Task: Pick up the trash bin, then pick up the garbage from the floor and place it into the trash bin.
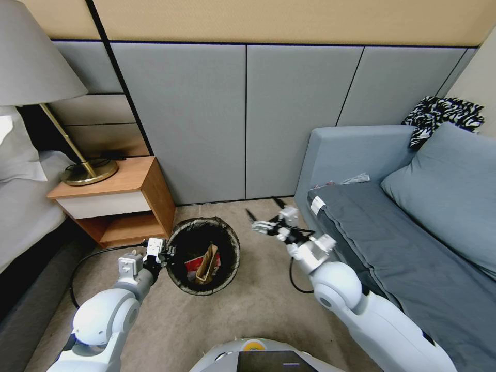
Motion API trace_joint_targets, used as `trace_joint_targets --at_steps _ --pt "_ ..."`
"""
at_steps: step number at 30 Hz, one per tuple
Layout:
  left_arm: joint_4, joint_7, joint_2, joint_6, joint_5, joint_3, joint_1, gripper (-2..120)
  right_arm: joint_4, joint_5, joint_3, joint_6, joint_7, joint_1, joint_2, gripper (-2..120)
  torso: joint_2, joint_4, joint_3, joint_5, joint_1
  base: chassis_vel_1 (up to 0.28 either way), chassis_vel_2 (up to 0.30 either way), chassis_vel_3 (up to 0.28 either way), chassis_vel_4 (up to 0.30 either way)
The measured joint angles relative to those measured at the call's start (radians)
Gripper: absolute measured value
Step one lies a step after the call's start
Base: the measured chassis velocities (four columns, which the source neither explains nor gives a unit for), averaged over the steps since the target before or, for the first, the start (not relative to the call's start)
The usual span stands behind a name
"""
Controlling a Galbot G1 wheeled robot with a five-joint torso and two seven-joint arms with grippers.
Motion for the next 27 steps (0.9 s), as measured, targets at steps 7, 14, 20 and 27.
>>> trace_joint_targets --at_steps 7,14,20,27 --pt "0.011 0.000 -0.001 -0.004 0.000 -0.005 0.005 1 -0.010 -0.148 0.143 0.083 -0.002 -0.214 0.068 100 0.000 0.0000 0.000 -0.0001 0.000 0.000 0.000 0.000 0.000" --pt "0.018 0.001 0.000 -0.004 -0.001 -0.004 0.003 1 -0.015 -0.244 0.185 0.145 -0.009 -0.360 0.156 100 0.000 -0.0002 0.000 -0.0001 0.000 0.000 0.000 0.000 0.000" --pt "0.015 0.001 0.002 0.001 -0.001 -0.011 0.007 1 -0.028 -0.290 0.184 0.174 -0.012 -0.416 0.218 100 0.000 0.0002 0.000 -0.0001 0.000 0.000 0.000 0.000 0.000" --pt "0.013 0.003 0.004 0.016 -0.001 -0.011 0.004 1 -0.028 -0.292 0.182 0.175 -0.010 -0.424 0.228 100 0.000 0.0001 0.000 -0.0001 0.000 0.000 0.000 0.000 0.000"
